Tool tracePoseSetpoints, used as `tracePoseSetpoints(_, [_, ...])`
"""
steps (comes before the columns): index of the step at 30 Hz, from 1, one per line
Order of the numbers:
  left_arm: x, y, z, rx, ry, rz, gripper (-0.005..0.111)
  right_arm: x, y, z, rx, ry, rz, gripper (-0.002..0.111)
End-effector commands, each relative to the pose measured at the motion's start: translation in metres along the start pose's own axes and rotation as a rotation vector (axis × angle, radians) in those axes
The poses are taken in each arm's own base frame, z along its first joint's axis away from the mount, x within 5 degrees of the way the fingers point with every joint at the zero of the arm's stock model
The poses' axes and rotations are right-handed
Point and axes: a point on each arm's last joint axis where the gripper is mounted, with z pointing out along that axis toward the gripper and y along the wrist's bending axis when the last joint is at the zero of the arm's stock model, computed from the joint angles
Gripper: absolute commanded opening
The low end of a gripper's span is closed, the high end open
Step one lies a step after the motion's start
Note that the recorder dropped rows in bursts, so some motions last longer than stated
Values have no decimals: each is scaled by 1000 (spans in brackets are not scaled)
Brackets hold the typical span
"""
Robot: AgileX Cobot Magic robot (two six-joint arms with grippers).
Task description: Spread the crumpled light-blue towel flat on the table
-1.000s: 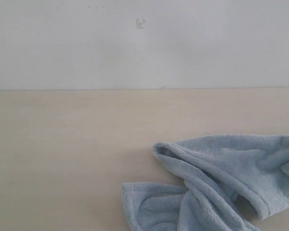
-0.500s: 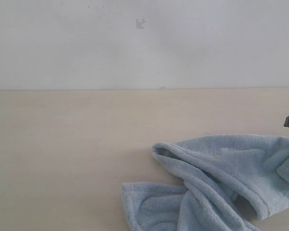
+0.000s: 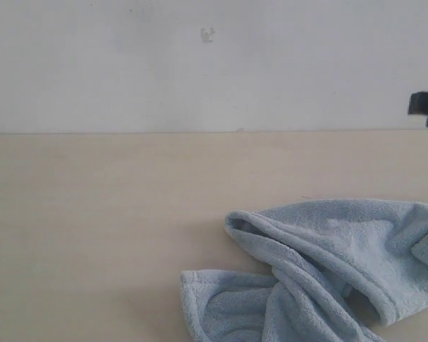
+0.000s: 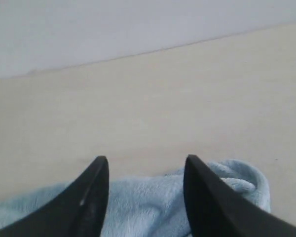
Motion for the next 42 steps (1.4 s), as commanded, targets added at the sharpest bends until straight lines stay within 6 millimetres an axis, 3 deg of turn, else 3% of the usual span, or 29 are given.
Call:
tracePoseSetpoints(1, [24, -30, 46, 332, 248, 257, 4, 25, 43, -17, -107, 178, -375, 46])
tracePoseSetpoints(4, [63, -34, 76, 503, 619, 576, 4, 53, 63, -22, -175, 398, -537, 46])
tracePoseSetpoints(6, [86, -25, 94, 414, 854, 629, 4, 67, 70, -24, -184, 522, -581, 46])
tracePoseSetpoints(8, [103, -21, 108, 258, 980, 606, 4, 77, 71, -23, -178, 579, -598, 46])
tracePoseSetpoints(11, [121, -30, 112, 257, 1043, 606, 4, 85, 71, -10, -169, 594, -575, 46])
tracePoseSetpoints(15, [137, -57, 103, 486, 1072, 635, 4, 102, 71, 15, -141, 705, -499, 46])
tracePoseSetpoints(20, [143, -81, 91, 719, 1063, 739, 4, 127, 83, 34, -243, 849, -502, 46])
tracePoseSetpoints(22, [146, -80, 92, 664, 1070, 753, 4, 134, 85, 40, -246, 875, -499, 46])
tracePoseSetpoints(27, [134, -47, 116, 129, 1036, 956, 4, 135, 85, 42, -245, 878, -497, 46])
tracePoseSetpoints(29, [127, -39, 125, -10, 1141, 1070, 4, 134, 85, 41, -248, 869, -496, 46])
tracePoseSetpoints(31, [125, -45, 131, -42, 1246, 1019, 4, 133, 85, 40, -248, 869, -496, 46])
tracePoseSetpoints(33, [126, -64, 136, 49, 1354, 871, 4, 134, 85, 40, -246, 877, -497, 46])
tracePoseSetpoints(39, [130, -109, 128, 492, 1452, 567, 4, 132, 86, 41, -252, 852, -493, 44])
tracePoseSetpoints(41, [134, -120, 123, 567, 1441, 415, 4, 133, 87, 41, -256, 856, -478, 32])
tracePoseSetpoints(42, [136, -130, 119, 643, 1421, 284, 4, 134, 89, 39, -284, 867, -473, 11])
